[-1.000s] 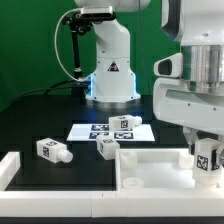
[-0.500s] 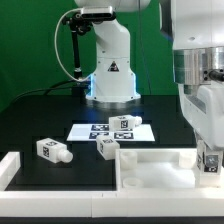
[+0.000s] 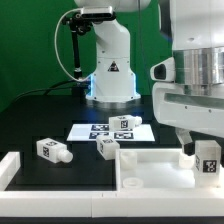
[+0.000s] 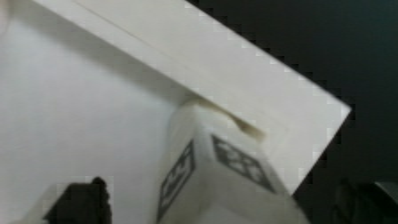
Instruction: Assemble one leg
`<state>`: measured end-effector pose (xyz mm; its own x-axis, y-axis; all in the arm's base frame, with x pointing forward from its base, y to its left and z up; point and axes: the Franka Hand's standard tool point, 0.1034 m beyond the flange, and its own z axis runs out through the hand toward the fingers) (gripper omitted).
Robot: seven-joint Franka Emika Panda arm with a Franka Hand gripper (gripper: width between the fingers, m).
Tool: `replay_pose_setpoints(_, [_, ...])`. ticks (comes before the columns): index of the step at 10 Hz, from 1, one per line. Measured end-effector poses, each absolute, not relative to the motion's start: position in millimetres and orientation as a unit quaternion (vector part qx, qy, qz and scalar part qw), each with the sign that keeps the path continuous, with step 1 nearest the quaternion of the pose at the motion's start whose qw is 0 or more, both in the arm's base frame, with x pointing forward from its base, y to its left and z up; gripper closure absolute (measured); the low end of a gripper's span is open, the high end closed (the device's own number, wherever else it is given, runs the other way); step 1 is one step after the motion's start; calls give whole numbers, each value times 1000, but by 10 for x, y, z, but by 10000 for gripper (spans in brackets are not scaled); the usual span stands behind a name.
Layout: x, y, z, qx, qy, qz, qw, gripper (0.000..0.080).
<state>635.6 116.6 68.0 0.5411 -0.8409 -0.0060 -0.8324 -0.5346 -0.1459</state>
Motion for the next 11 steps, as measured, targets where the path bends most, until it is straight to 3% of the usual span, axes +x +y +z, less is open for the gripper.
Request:
replay_pose_setpoints(2, [6352, 1134, 663, -906, 417, -35, 62, 155])
replay_pose_setpoints(4, [6368, 1165, 702, -975, 213, -55, 38, 150])
replay_pose_setpoints(5, [6370, 1164, 693, -985, 160, -58, 35, 150])
replay_pose_setpoints(6, [6370, 1162, 692, -983, 172, -58, 36, 187])
replay_pose_setpoints(8, [6369, 1163, 692, -977, 201, -56, 38, 460])
replay_pose_setpoints(11, [6367, 1160, 690, -950, 305, -52, 43, 514])
